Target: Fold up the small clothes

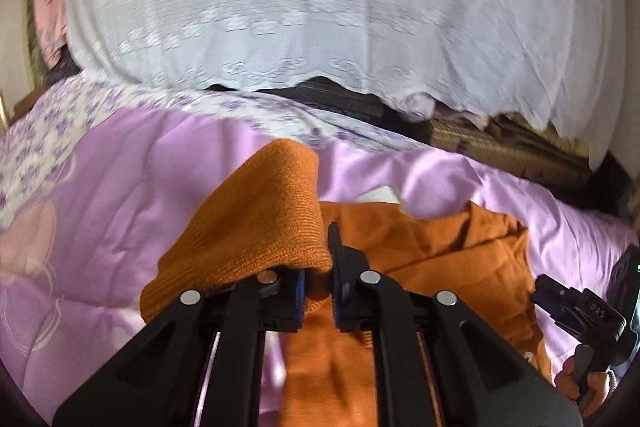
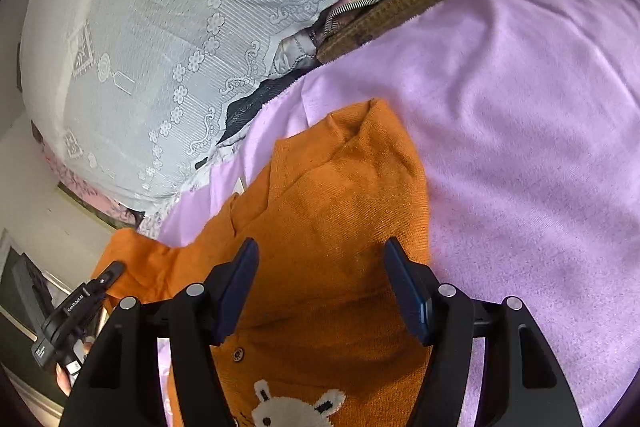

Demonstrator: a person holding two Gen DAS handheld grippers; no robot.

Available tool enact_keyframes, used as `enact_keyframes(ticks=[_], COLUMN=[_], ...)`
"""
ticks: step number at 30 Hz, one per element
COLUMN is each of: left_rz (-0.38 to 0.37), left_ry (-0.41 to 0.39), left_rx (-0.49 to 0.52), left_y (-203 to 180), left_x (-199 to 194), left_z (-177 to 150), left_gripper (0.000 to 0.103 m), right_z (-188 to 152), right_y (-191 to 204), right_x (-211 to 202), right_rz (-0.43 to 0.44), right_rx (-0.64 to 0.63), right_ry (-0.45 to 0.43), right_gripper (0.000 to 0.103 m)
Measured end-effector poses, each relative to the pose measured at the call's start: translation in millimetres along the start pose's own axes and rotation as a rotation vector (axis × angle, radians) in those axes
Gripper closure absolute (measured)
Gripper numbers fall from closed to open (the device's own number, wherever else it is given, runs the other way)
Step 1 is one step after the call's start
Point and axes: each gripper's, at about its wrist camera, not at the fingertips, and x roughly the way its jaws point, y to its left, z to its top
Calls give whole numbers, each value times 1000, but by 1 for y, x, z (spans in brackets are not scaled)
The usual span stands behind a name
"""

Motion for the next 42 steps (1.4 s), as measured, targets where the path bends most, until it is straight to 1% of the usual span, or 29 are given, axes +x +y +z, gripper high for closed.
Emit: enact_keyframes(ticks=[6, 9, 11, 13, 15, 16, 17, 18, 19, 20, 21, 22, 24, 25, 26, 28, 30, 31, 33, 34, 36, 37, 38, 40, 42], left_rz=[-12, -29, -41, -49, -39, -34, -35, -35, -24, -4, -3, -13, -45, -47, -34, 9, 49, 75, 123, 170, 214, 222, 224, 229, 248], left_ry=[16, 40, 68, 114, 169, 188, 202, 216, 212, 187, 162, 148, 130, 113, 91, 56, 34, 29, 23, 23, 55, 102, 136, 192, 219], left_rx=[97, 147, 164, 186, 222, 241, 261, 286, 298, 309, 313, 310, 284, 268, 253, 223, 178, 139, 91, 51, -26, -76, -100, -115, -107], left_y=[-57, -90, -106, -123, -137, -141, -144, -147, -147, -145, -141, -136, -120, -109, -97, -73, -47, -29, -7, 8, 32, 46, 52, 61, 66], left_x=[10, 23, 35, 51, 68, 73, 75, 75, 72, 64, 55, 47, 30, 21, 12, 0, -6, -7, -5, 0, 15, 30, 41, 62, 78], left_z=[-3, -12, -20, -33, -49, -57, -63, -70, -72, -74, -73, -72, -65, -61, -57, -49, -41, -36, -31, -29, -27, -27, -28, -30, -34], left_gripper=[95, 94, 94, 94, 91, 87, 71, 48, 36, 22, 19, 18, 11, 10, 9, 9, 8, 8, 8, 8, 8, 8, 8, 8, 8], right_z=[3, 4, 5, 6, 6, 6, 6, 7, 7, 6, 6, 6, 7, 6, 6, 4, 0, -4, -14, -21, -33, -44, -50, -65, -81], right_y=[-7, -11, -14, -15, -16, -16, -17, -18, -18, -18, -17, -17, -14, -12, -5, 7, 28, 40, 67, 81, 105, 122, 132, 156, 179], right_x=[4, 6, 6, 6, 7, 7, 6, 6, 6, 6, 6, 6, 4, 3, 0, -2, -4, -5, -4, -3, 5, 13, 19, 37, 61], right_rz=[36, 51, 60, 65, 68, 70, 72, 73, 73, 72, 71, 69, 57, 49, 31, 22, 24, 10, -57, -96, -150, -186, -206, -257, -318], right_rx=[48, 73, 84, 92, 98, 100, 102, 103, 103, 102, 102, 99, 83, 73, 40, -12, -96, -149, -292, -371, -495, -581, -627, -743, -873], right_ry=[13, 12, 12, 13, 14, 14, 14, 15, 15, 14, 14, 14, 12, 10, 4, 1, 8, 9, -1, -9, -9, 3, 9, 22, 38], right_gripper=[37, 37, 37, 37, 37, 37, 37, 37, 37, 37, 37, 37, 37, 37, 37, 37, 37, 37, 37, 37, 37, 37, 37, 37, 37])
